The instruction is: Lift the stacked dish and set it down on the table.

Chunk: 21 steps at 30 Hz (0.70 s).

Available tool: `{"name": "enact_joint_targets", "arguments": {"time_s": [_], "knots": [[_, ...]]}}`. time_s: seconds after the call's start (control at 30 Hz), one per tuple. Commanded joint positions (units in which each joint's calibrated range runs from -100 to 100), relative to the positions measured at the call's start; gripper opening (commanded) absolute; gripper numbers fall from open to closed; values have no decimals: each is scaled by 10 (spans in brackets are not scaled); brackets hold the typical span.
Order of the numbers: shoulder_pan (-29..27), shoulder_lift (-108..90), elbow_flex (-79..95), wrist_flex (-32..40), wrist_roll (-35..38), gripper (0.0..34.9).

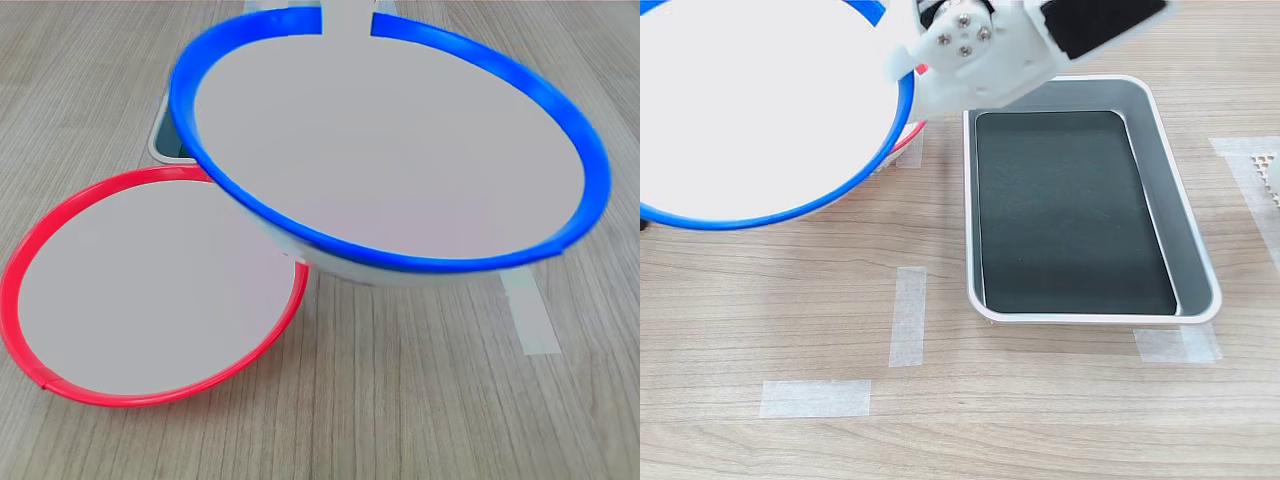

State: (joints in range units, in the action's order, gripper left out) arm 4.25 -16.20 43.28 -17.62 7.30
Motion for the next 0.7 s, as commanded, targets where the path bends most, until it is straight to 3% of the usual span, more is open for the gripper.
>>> {"name": "enact_joint_targets", "arguments": {"time_s": [0.0,0.67], "knots": [[36,26,-25,-26,-4,0],[78,168,-73,-32,9,2]]}}
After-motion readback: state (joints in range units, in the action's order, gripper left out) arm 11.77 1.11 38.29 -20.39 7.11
